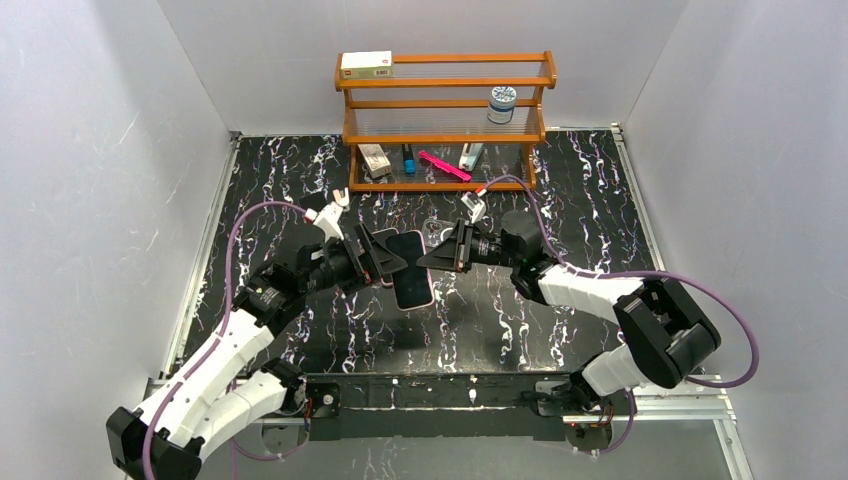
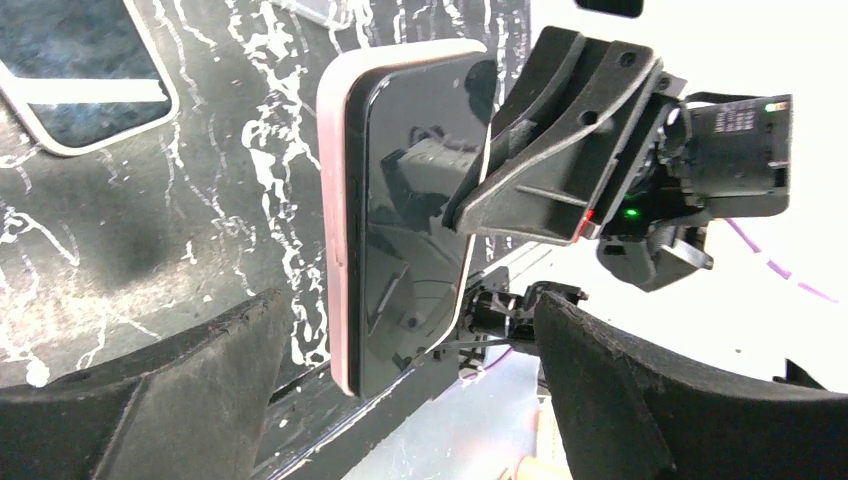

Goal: Put the phone into the phone case

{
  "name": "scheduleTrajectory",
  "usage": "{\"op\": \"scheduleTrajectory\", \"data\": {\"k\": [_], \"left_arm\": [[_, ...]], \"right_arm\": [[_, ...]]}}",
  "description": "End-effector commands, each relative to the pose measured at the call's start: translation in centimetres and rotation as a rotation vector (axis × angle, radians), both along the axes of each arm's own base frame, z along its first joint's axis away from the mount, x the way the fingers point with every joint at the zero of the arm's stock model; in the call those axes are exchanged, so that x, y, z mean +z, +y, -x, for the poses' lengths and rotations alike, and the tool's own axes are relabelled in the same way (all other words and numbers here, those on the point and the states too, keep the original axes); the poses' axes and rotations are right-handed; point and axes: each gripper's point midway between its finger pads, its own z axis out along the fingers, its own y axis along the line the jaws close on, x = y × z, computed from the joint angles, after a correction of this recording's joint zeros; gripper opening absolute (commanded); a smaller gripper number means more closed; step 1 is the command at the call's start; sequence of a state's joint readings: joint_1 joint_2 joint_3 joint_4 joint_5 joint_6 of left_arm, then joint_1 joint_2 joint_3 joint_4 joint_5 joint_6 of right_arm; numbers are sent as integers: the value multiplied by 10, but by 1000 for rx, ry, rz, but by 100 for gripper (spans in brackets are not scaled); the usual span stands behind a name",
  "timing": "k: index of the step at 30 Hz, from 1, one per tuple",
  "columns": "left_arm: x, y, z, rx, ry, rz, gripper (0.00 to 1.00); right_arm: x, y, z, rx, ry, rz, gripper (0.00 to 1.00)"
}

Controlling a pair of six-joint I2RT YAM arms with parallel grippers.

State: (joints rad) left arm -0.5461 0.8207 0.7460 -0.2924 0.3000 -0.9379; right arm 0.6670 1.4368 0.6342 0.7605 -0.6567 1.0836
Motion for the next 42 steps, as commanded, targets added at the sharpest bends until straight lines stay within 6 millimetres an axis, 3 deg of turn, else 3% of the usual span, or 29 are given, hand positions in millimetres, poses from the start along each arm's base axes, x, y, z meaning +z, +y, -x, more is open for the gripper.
{"op": "scheduleTrajectory", "data": {"k": [1, 9, 12, 17, 22, 26, 29, 34, 35, 40, 42], "left_arm": [[33, -7, 5, -54, -77, 70, 88], [63, -19, 9, -96, -146, 218, 83], [70, -24, 10, -111, -153, 272, 75], [83, -32, 11, -141, -176, 377, 53], [81, -34, 11, -145, -164, 401, 17], [80, -36, 12, -165, -173, 395, 5], [84, -37, 15, -183, -188, 408, 9], [93, -33, 16, -167, -220, 422, 45], [95, -32, 16, -162, -226, 426, 48], [96, -31, 15, -156, -236, 435, 40], [94, -32, 16, -160, -229, 430, 41]], "right_arm": [[61, -6, 15, 44, -72, -205, 1], [106, -18, 29, 60, -135, -381, 1], [114, -20, 33, 69, -131, -415, 1], [115, -22, 34, 64, -115, -434, 1], [110, -22, 32, 63, -106, -429, 1], [107, -21, 31, 60, -103, -421, 1], [108, -21, 32, 64, -100, -432, 1], [114, -23, 34, 71, -94, -456, 1], [114, -23, 34, 72, -94, -458, 1], [112, -21, 38, 103, -109, -442, 1], [109, -21, 40, 117, -121, -424, 1]]}}
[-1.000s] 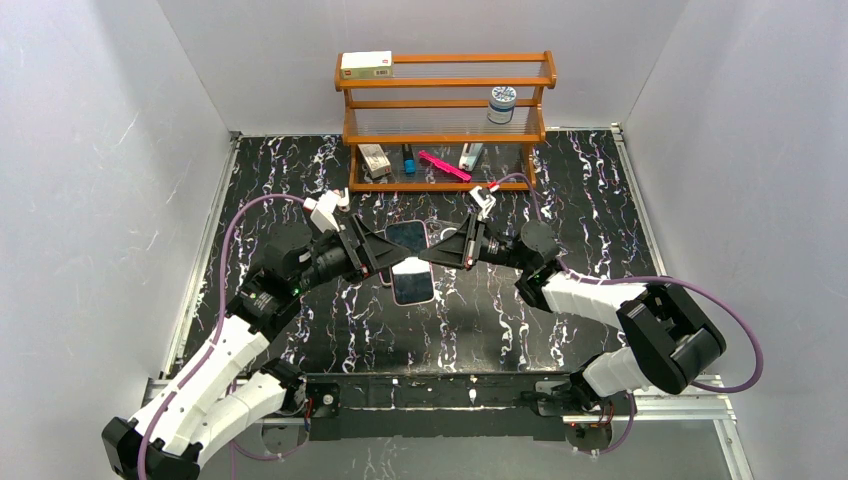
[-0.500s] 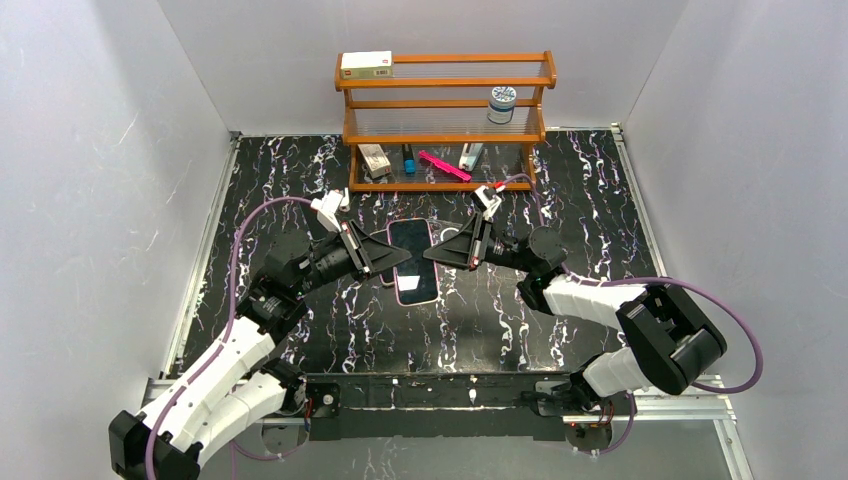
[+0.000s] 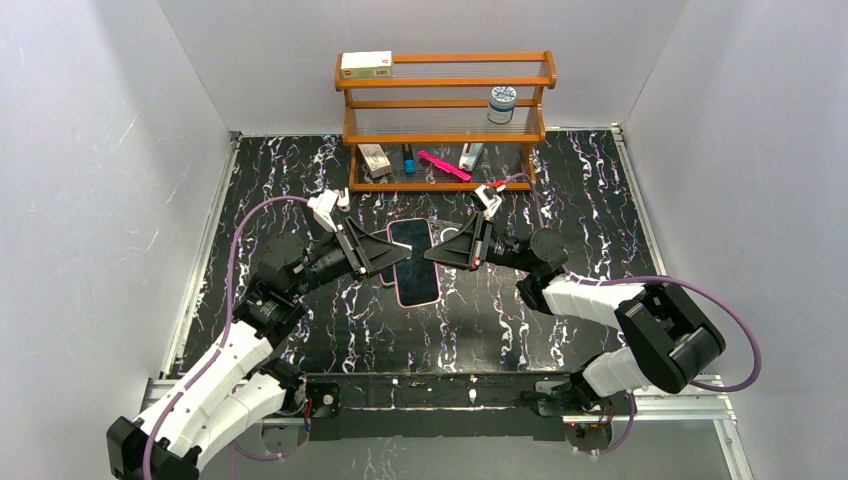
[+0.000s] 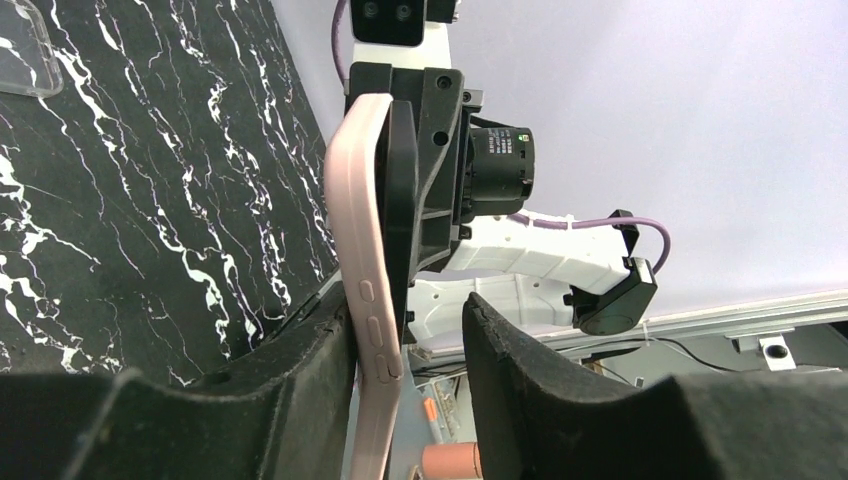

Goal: Put the phone into the phone case

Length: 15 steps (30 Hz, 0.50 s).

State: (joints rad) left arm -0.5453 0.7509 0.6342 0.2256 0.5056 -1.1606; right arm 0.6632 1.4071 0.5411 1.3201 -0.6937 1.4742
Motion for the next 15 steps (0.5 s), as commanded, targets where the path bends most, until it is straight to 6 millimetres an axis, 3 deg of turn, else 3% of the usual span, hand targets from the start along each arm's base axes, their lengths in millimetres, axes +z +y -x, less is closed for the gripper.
{"op": "scheduleTrajectory", "data": {"k": [1, 5, 10, 12, 14, 15], "left_arm": [[6, 1, 2, -8, -29, 14, 43], [12, 4, 0, 24, -21, 45, 57], [17, 4, -8, 58, -20, 66, 58], [16, 3, -12, 69, -15, 74, 53], [18, 2, -15, 71, -16, 91, 41], [18, 1, -16, 68, -19, 98, 27]], "right_arm": [[20, -5, 11, 27, -120, -56, 1], [10, -5, 17, 54, -127, -19, 1], [2, -6, 25, 94, -135, -7, 1], [1, -7, 28, 110, -143, -7, 1], [-2, -8, 31, 122, -149, -1, 1], [-5, -8, 31, 126, -148, 5, 1]]}}
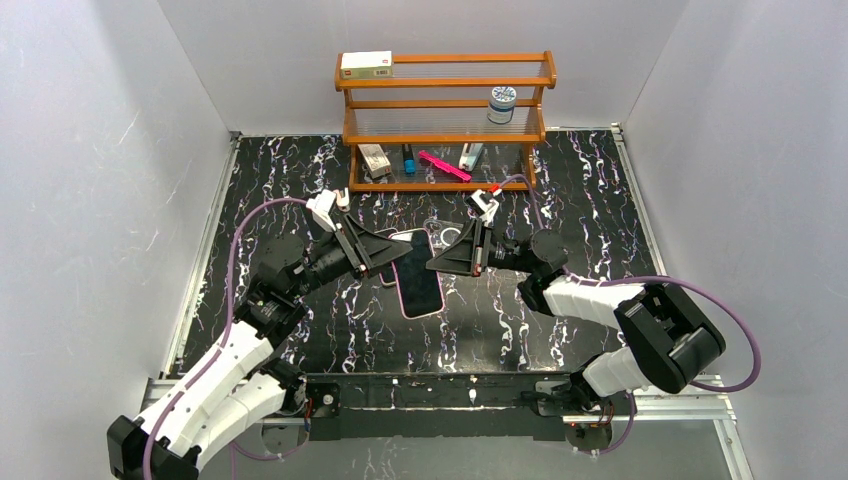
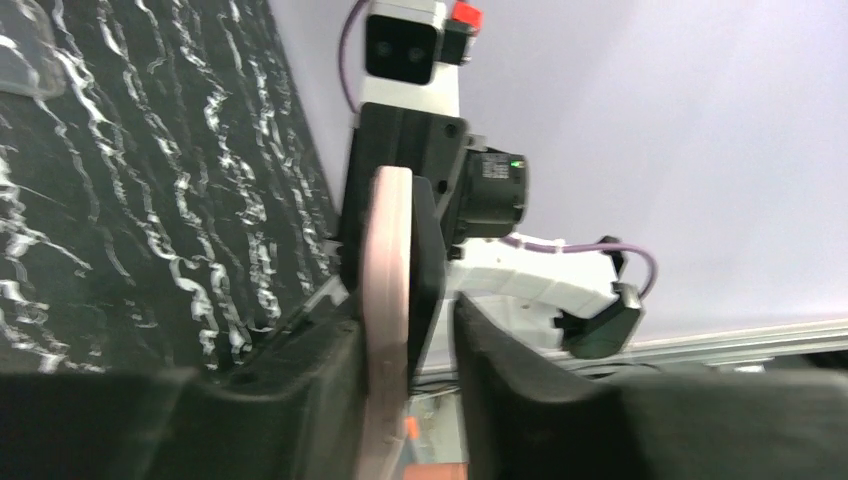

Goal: Put the phone into the phone case

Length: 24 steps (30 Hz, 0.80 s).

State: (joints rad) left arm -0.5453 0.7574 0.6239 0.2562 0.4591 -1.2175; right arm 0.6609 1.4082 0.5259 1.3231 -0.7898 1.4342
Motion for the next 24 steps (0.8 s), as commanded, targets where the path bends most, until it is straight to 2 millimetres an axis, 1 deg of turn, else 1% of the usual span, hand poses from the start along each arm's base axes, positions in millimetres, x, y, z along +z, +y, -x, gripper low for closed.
{"op": "scheduleTrajectory", "data": {"k": [1, 3, 5, 7, 11, 13, 16, 20, 22, 23, 24], "left_arm": [[18, -2, -7, 17, -61, 68, 19], [17, -5, -7, -5, -65, 79, 7], [18, -10, -3, -48, -73, 92, 0], [18, -13, 1, -89, -95, 97, 0], [20, -13, 9, -116, -144, 86, 0], [22, -11, 12, -122, -170, 82, 0], [18, -12, 19, -159, -195, 65, 0], [14, -17, 27, -227, -204, 50, 0], [14, -20, 31, -269, -211, 44, 0], [15, -21, 32, -284, -213, 42, 0], [18, -21, 33, -292, -218, 43, 0]], "right_arm": [[6, -5, 16, 56, -95, -31, 1], [4, -5, 16, 58, -93, -24, 3], [5, -5, 16, 57, -99, -26, 7], [9, -5, 17, 53, -118, -27, 16], [14, -5, 11, 7, -132, -11, 39], [17, -5, 8, -23, -139, -11, 45], [21, -3, 3, -36, -160, 3, 53], [31, 1, 2, -9, -175, -3, 58], [34, 2, 0, -8, -185, -4, 59], [36, 3, -2, -13, -185, -2, 58], [36, 3, -3, -20, -183, -1, 52]]}}
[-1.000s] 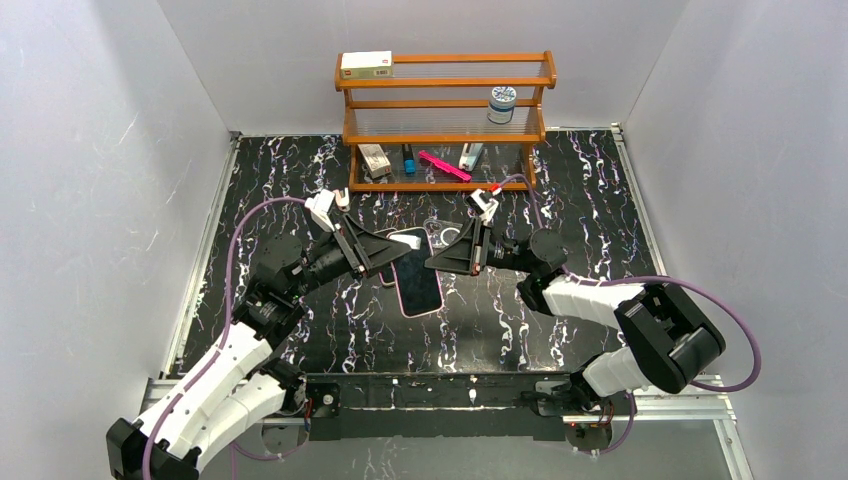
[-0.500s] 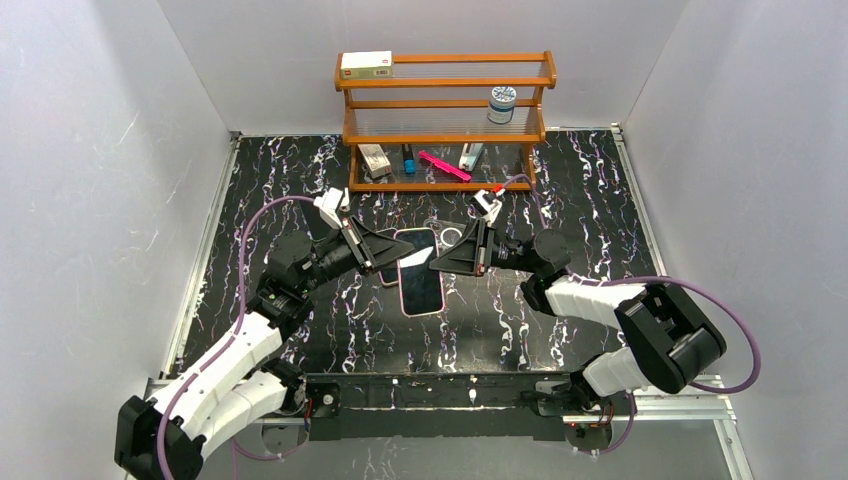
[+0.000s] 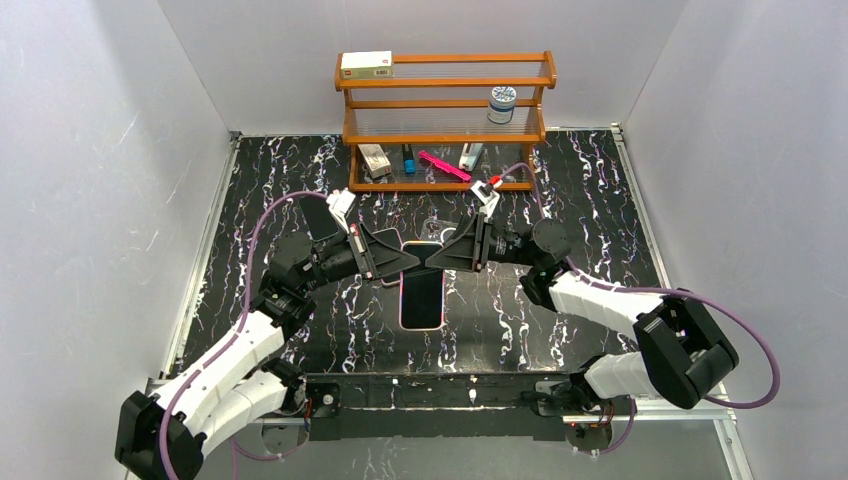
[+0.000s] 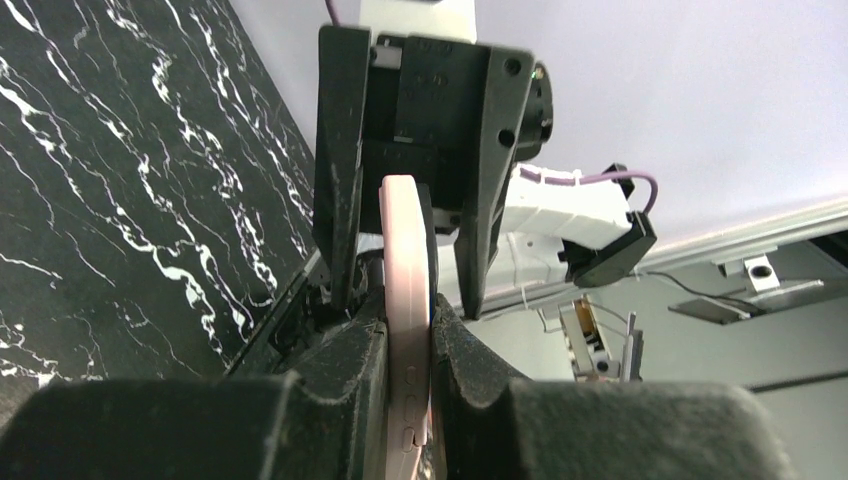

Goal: Put the phone into the phone case

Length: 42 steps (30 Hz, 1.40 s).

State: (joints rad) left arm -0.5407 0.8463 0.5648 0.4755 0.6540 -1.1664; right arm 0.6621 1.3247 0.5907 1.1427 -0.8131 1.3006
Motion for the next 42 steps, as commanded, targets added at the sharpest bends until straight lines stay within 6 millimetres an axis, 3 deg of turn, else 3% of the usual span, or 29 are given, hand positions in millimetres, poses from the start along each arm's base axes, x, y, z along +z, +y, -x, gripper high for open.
{"op": "scheduleTrajectory", "data": {"k": [1, 3, 6, 10, 13, 16, 21, 24, 30, 33, 35, 38, 40, 42], "left_arm": [[28, -4, 17, -106, -107, 40, 0], [30, -3, 17, -101, -112, 42, 0], [27, -2, 16, -84, -98, 38, 1], [23, 1, 14, -54, -69, 9, 23], [18, 4, 9, -9, -54, -40, 56], [13, 9, 7, 26, -49, -67, 67], [-5, 9, 9, 21, 1, -82, 68], [-8, 7, 9, 12, 14, -76, 59], [-21, 6, 10, 1, 27, -88, 13], [-26, 5, 11, -14, 37, -95, 1], [-27, 5, 12, -25, 49, -99, 5], [-27, 4, 13, -30, 71, -97, 31], [-29, 5, 13, -24, 84, -99, 44], [-31, 6, 14, -21, 99, -96, 46]], "right_arm": [[20, 3, -6, -16, -73, -30, 39], [21, 3, -8, -23, -70, -35, 19], [18, 4, -10, -28, -57, -45, 1], [23, 4, -14, -40, -39, -74, 1], [30, 2, -21, -82, -35, -99, 1], [36, -2, -32, -146, -27, -124, 1], [48, -5, -40, -200, -29, -157, 1], [52, -7, -45, -220, -32, -162, 1], [50, -8, -50, -259, -41, -149, 1], [47, -8, -49, -258, -45, -141, 1], [46, -10, -48, -268, -52, -133, 1], [47, -14, -51, -303, -45, -134, 1], [49, -17, -54, -325, -44, -139, 1], [51, -19, -57, -338, -43, -140, 1]]}}
